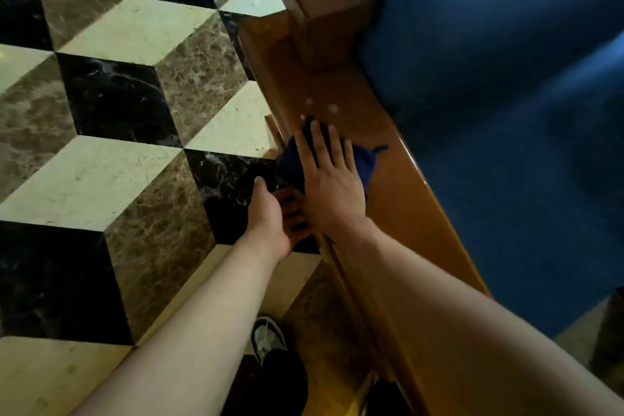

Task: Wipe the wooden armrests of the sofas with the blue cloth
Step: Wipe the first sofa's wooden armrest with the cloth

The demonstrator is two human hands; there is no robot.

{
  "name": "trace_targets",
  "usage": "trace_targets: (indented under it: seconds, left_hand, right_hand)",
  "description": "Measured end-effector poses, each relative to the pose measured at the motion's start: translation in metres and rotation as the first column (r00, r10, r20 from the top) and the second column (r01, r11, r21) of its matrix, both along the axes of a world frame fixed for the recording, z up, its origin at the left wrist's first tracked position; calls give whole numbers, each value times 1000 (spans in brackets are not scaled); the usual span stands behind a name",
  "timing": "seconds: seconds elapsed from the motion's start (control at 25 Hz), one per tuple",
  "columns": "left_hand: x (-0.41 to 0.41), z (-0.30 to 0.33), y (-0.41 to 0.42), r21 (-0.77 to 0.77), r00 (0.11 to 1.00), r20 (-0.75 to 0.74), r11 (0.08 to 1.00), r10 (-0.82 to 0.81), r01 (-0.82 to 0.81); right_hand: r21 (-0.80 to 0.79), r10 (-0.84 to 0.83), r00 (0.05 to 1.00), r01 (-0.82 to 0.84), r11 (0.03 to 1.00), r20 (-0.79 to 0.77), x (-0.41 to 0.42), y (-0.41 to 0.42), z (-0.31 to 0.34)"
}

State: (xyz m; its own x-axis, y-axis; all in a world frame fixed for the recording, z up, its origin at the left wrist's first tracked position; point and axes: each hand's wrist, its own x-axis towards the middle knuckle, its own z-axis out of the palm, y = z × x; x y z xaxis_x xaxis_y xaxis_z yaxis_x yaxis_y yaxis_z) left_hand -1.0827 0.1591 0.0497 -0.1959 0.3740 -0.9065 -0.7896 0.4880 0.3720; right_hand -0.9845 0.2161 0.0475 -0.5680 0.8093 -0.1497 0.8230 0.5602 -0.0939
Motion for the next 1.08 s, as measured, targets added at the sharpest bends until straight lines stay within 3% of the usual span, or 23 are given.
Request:
trace_targets:
  seconds: [0.12,0.2,0.28,0.36,0.48,0.56,0.6,0.64,0.68,0.72,0.8,0.84,1.0,1.08]
  left_hand:
    - [-2,9,0,-21,998,21,997,-68,68]
    - [-3,7,0,-24,995,32,995,-92,93]
    - [-3,3,5,-8,992,27,993,-121,121]
    - [-1,-2,12,-12,989,40,990,-141,142]
    - [-1,-8,25,-21,983,15,983,-181,181]
    - [-6,-10,34,-42,983,0,982,-185,185]
    - [-9,-11,36,-56,984,0,983,-178,177]
    - [-12,-10,38,-70,985,-2,983,-172,171]
    - [-17,-9,41,-82,983,-8,980,-182,181]
    - [-22,-8,48,-90,981,-13,978,-193,191]
    - [-31,-4,67,-118,984,-11,977,-178,176]
    - [-35,0,78,-128,984,-13,977,-176,173]
    - [-55,-5,111,-110,973,-68,971,-220,212]
    - [-69,-9,129,-111,973,-81,972,-215,206]
  right_hand:
    - [-26,39,997,-37,999,59,79,-69,7]
    - [-92,-252,963,261,961,101,122,-89,14]
    - [-156,-515,847,531,833,135,124,-60,16]
    - [-217,-677,723,689,691,139,105,1,14]
    - [-515,-809,585,709,481,50,92,98,23]
    - [-714,-870,485,640,285,88,99,130,25]
    - [-732,-883,457,637,242,106,105,130,24]
    - [-704,-884,457,660,262,99,108,123,23]
    - [-629,-858,508,692,355,75,111,110,21]
    - [-515,-790,610,697,499,61,113,94,14]
    - [-254,-528,848,522,814,51,100,38,4]
    - [-153,-412,909,417,896,64,84,14,4]
    - [-90,-309,949,304,949,-59,11,45,-1]
    - [-121,-437,895,426,896,-85,-29,97,3]
